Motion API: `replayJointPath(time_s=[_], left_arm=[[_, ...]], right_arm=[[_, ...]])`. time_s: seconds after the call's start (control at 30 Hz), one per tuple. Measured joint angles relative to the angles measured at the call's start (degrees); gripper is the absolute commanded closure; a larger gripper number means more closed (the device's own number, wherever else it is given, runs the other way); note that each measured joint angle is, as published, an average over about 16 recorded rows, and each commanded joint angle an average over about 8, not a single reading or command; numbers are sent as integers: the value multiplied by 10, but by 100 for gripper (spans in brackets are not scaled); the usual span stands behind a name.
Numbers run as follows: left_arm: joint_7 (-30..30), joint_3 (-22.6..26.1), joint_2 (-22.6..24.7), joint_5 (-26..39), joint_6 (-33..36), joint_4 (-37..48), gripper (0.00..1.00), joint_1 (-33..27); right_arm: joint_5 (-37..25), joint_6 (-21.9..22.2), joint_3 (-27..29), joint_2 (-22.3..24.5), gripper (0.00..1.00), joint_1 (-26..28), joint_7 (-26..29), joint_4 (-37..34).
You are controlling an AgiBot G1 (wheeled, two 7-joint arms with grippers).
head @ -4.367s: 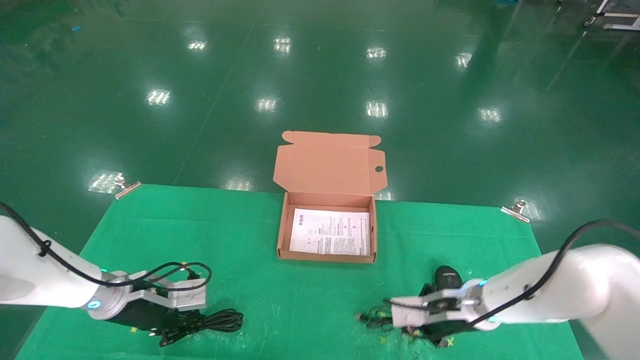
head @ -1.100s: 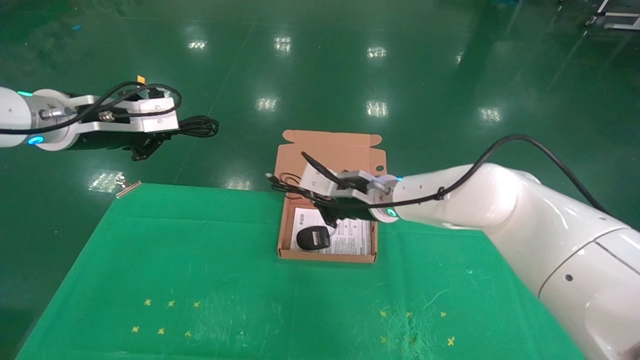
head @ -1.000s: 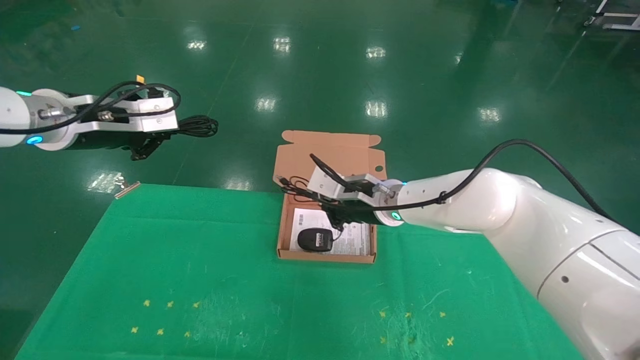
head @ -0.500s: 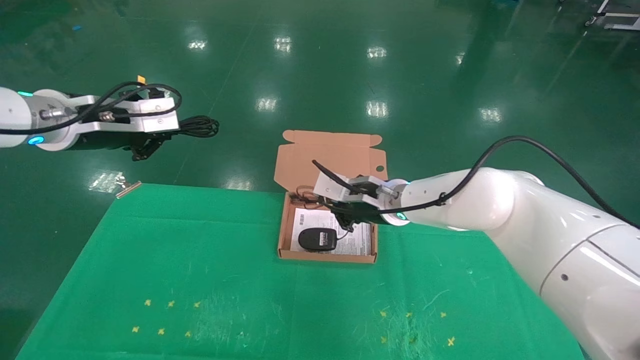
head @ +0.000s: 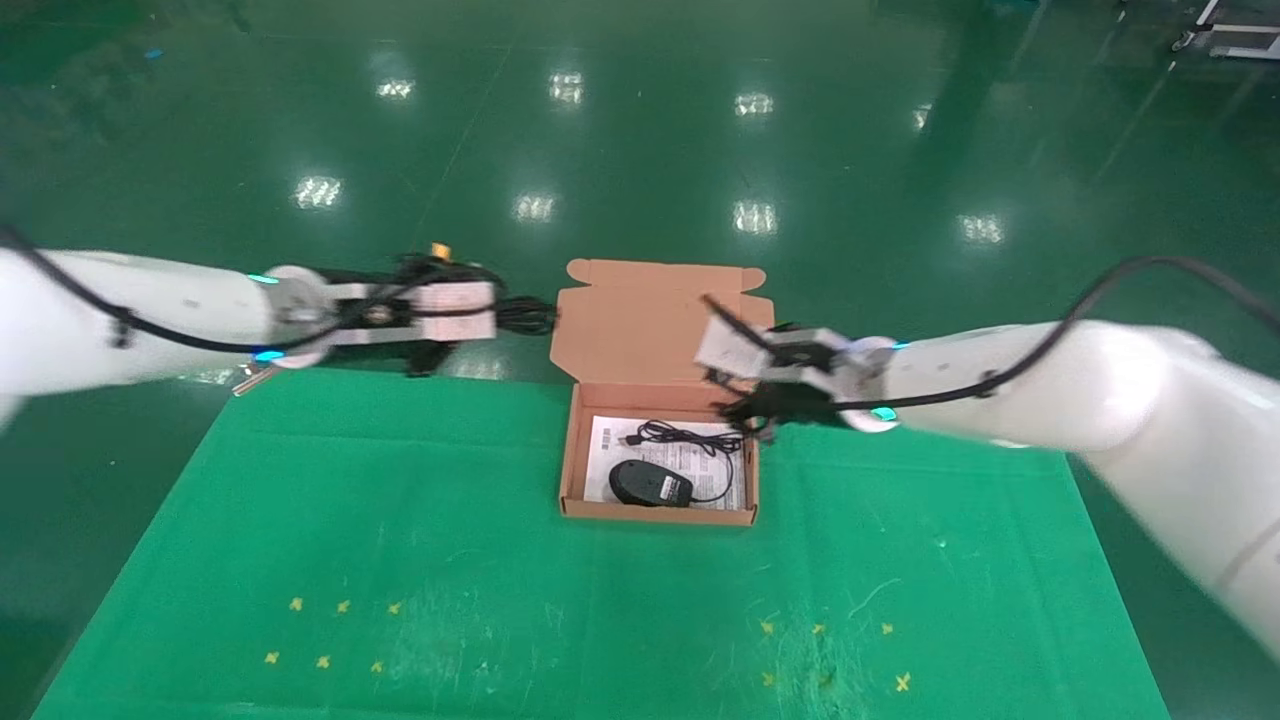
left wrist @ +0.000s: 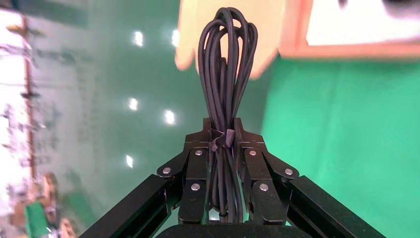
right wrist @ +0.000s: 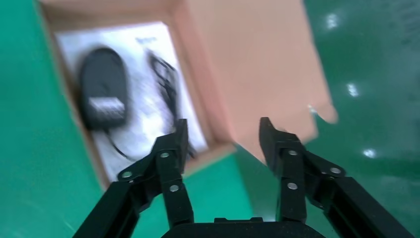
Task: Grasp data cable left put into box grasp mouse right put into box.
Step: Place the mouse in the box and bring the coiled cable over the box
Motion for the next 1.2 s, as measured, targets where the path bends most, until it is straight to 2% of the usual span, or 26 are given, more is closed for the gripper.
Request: replayJointPath(time_s=[0.23,0.43,0.67,0.9,1.17,1.2], left_arm=[[109,-4,73,-56,-60,104,100,15],[189,-1,116,-113,-85,167,100,24],[248,23,134,-187,-96,189,100,36],[266,66,137,-254,-102,183,100,45],[265,102,137,-299,-106,177,0,45],[264,104,137,-301,-106,177,0,45]], right_arm=[[-13,-4,3,74,0,19,15,43],[-23,-10,4,136,0,27,36,89],[-34,-17,3,193,0,27,69,149],[-46,-19,1,228,0,24,102,194],[-58,-20,-1,241,0,23,121,217],[-59,-20,-1,242,0,23,122,218]])
